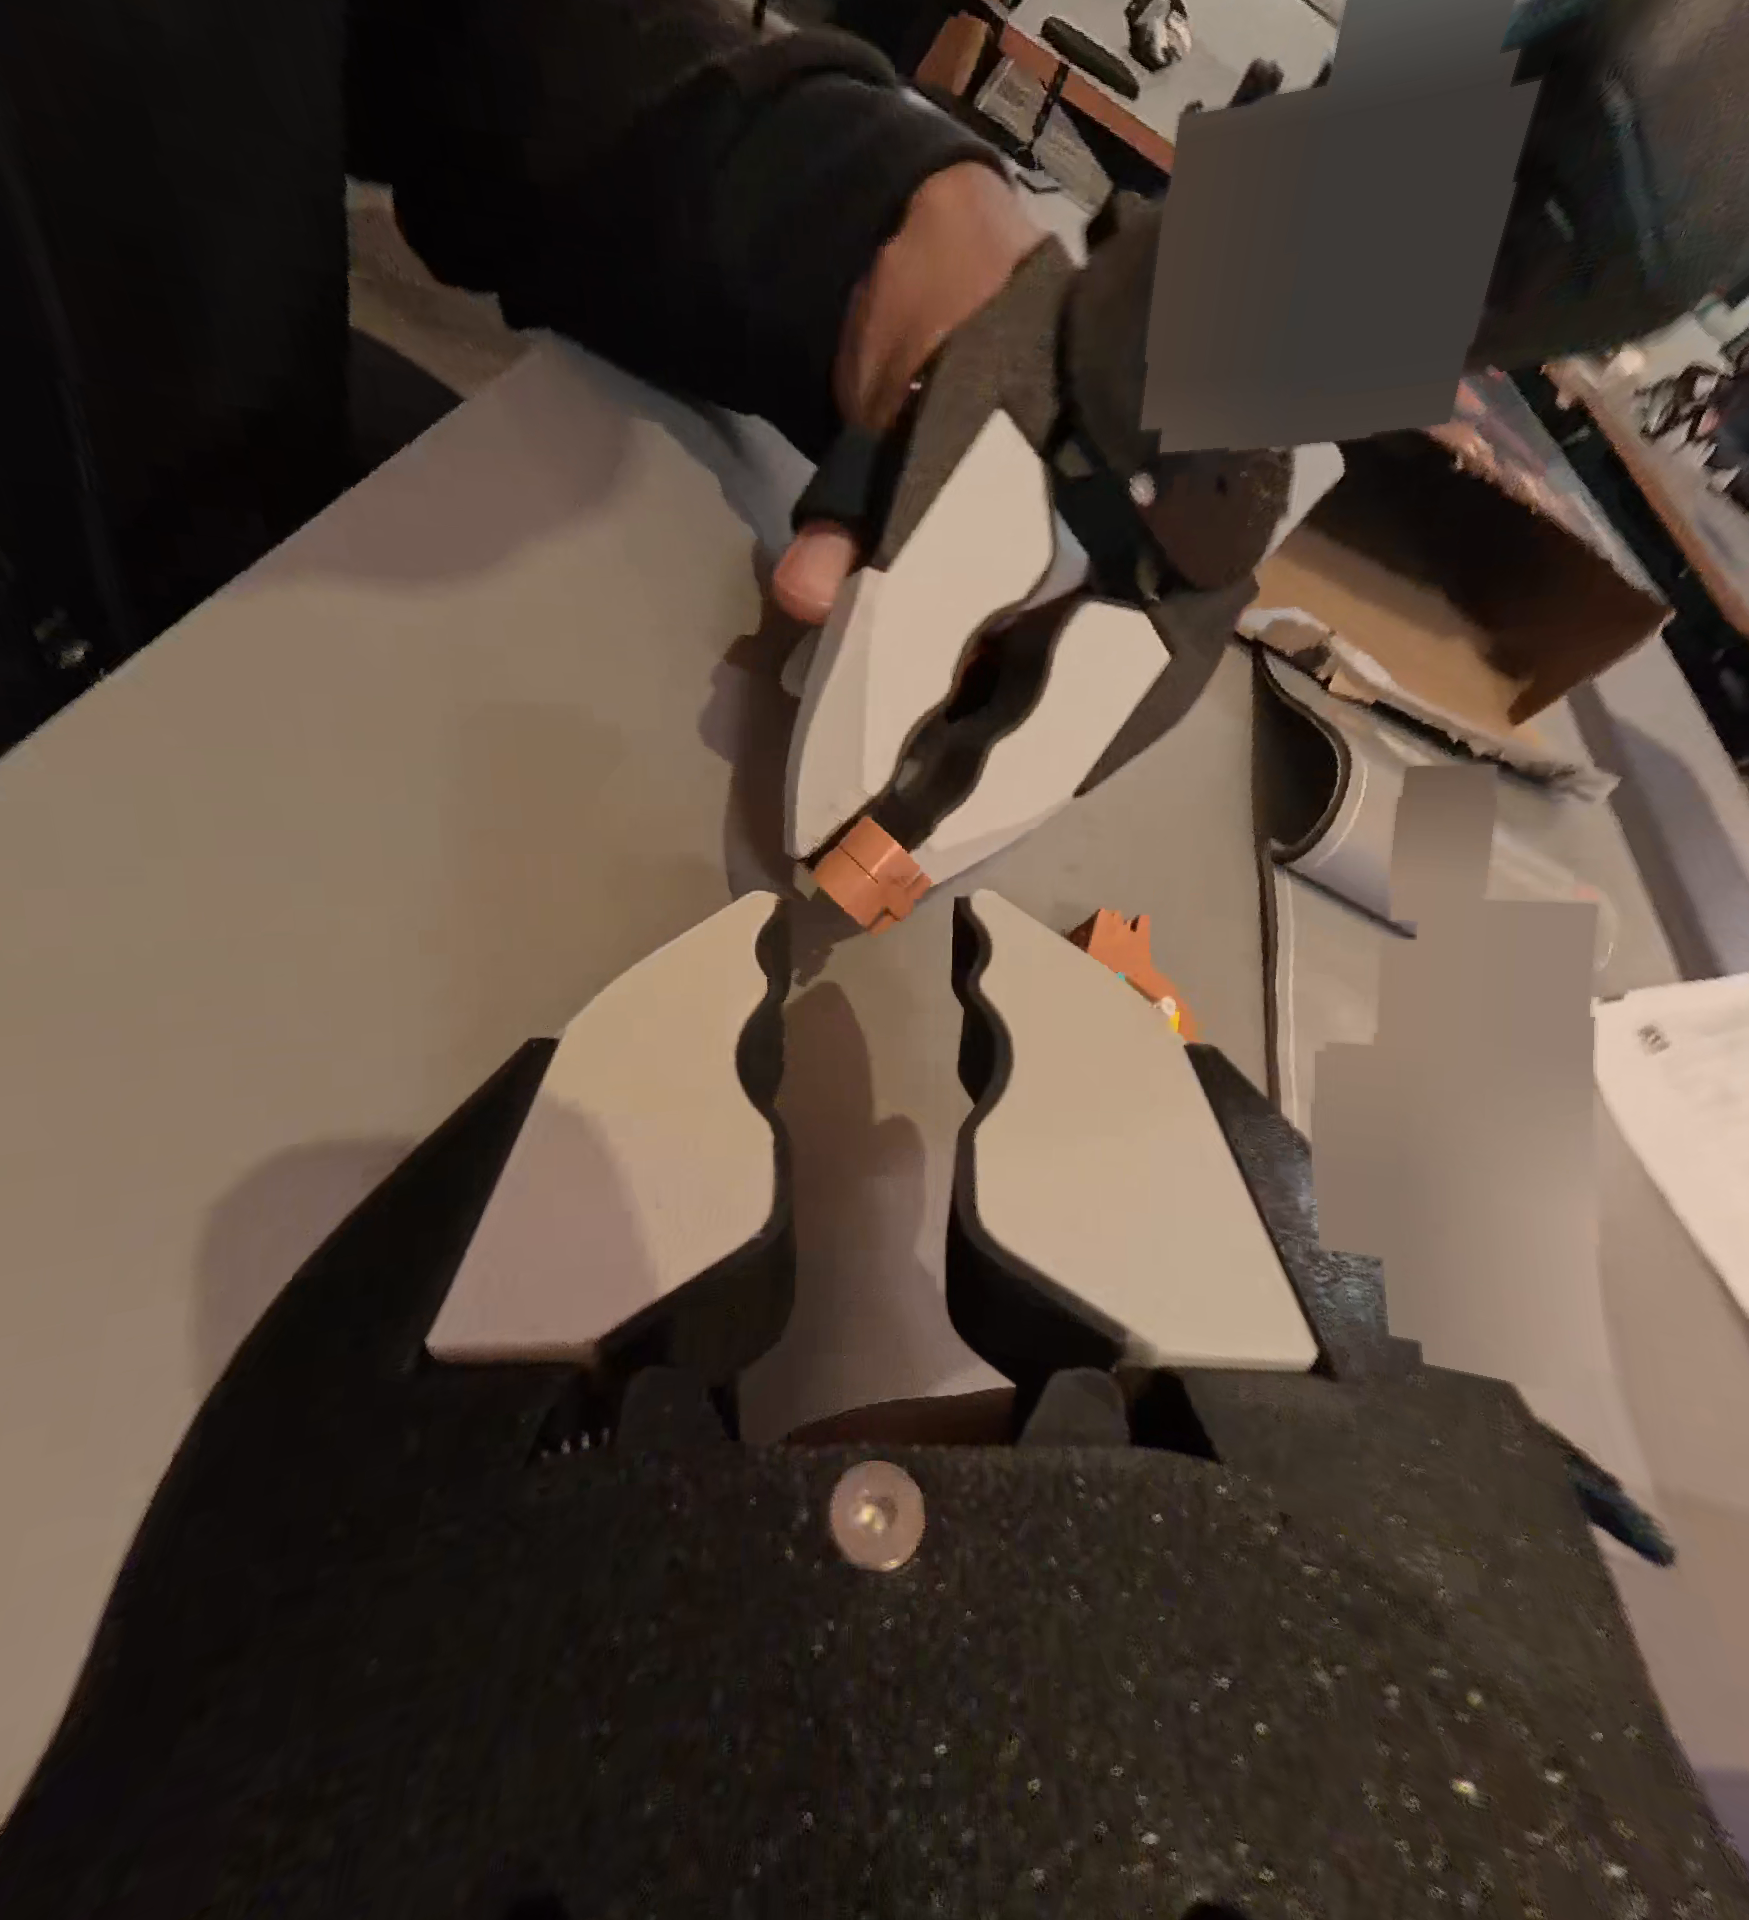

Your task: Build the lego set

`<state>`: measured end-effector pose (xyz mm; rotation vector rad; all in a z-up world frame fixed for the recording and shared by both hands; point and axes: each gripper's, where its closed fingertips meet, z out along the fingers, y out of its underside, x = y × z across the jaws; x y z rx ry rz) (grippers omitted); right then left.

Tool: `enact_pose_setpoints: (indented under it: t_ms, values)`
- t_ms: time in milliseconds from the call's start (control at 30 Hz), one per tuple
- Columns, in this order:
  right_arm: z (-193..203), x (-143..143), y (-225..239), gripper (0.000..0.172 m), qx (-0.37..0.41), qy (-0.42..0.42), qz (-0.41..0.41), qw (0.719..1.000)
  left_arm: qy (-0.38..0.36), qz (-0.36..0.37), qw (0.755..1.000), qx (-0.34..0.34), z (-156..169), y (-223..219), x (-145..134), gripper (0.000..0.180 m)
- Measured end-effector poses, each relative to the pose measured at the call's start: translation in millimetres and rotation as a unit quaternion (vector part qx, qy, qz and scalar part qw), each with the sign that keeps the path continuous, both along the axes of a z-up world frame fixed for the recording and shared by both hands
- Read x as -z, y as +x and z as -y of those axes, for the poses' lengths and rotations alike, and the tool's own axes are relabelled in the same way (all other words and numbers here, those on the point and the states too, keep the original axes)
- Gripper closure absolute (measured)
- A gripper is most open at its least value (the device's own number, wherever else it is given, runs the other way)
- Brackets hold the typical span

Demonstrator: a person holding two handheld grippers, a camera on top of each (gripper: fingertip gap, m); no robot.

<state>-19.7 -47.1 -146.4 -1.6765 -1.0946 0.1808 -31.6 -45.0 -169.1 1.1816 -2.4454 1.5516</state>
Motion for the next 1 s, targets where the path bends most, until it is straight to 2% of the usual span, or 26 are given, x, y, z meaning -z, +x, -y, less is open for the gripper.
enact_pose_setpoints:
  t_ms: [233, 300, 400, 533, 700, 867, 1000]
  values:
    - [1.2, 16.8, -15.8, 0.144, -0.019, 0.041, 0.120, 0.992, -0.008, -0.043, 0.998, 0.041, 10.3, -10.5, 3.8, 0.169]
    - [1.6, 18.3, -17.2, 0.152, -0.016, 0.047, 0.128, 0.990, -0.003, -0.053, 0.997, 0.054, 12.9, -13.8, 6.2, 0.169]
    - [1.8, 21.0, -16.3, 0.153, 0.002, 0.041, 0.132, 0.990, 0.007, -0.055, 0.997, 0.052, 13.5, -13.8, 8.9, 0.168]
    - [2.7, 19.8, -12.0, 0.153, 0.072, 0.011, 0.098, 0.993, 0.002, -0.030, 0.999, 0.032, 10.5, -9.1, 5.3, 0.166]
    - [14.3, 11.9, -6.8, 0.154, 0.154, -0.015, 0.042, 0.987, -0.010, 0.069, 0.997, 0.012, 3.4, -0.2, -12.7, 0.155]
    - [20.3, -4.1, -4.7, 0.154, 0.176, -0.031, -0.051, 0.983, 0.085, 0.168, 0.982, 0.017, -2.1, 8.8, -9.8, 0.149]
    - [23.1, -14.0, 0.9, 0.154, 0.170, -0.033, -0.112, 0.979, 0.148, 0.193, 0.969, 0.045, 0.4, 9.6, 1.2, 0.149]
